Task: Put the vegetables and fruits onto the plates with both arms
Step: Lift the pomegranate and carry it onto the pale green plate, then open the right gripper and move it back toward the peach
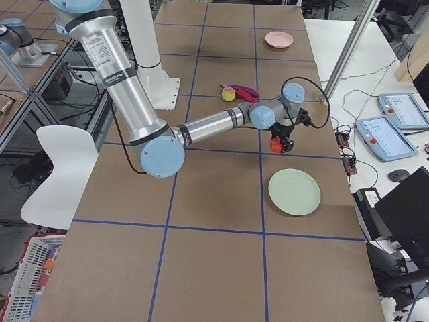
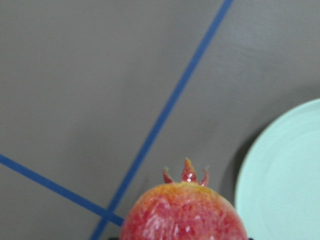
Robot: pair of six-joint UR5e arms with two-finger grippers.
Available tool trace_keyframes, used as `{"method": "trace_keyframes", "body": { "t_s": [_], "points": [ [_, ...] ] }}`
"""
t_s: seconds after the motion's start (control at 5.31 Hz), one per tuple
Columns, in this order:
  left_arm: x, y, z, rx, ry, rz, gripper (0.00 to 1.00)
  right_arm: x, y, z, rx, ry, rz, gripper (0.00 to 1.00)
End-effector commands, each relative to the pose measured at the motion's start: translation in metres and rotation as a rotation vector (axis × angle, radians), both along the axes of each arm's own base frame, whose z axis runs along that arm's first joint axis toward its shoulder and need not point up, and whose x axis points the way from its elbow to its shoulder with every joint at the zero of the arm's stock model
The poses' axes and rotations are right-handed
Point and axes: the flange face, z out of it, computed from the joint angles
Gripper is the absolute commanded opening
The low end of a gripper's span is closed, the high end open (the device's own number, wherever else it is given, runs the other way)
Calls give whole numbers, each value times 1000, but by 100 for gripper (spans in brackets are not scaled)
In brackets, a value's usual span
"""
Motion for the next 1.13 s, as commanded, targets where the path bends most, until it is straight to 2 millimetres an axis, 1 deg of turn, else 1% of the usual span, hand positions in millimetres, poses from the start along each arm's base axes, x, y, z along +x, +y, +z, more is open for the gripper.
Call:
{"method": "trace_keyframes", "body": {
  "t_s": [0.0, 0.19, 0.38, 0.56, 0.75, 0.94],
  "points": [
    [0, 0, -1, 1, 0, 0, 100, 19, 9, 86, 46, -8, -19, 27],
    [0, 0, -1, 1, 0, 0, 100, 19, 8, 81, 52, -14, -14, 99],
    [0, 0, 0, 0, 0, 0, 100, 17, 4, 54, 19, -39, 63, 100],
    [0, 0, 0, -2, 0, 0, 100, 7, 6, -17, -27, -106, 187, 100],
    [0, 0, 1, -3, 0, 0, 100, -54, 37, -102, -106, -203, 269, 100],
    [0, 0, 2, -5, 0, 0, 100, -129, 82, -170, -154, -255, 330, 100]
  ]
}}
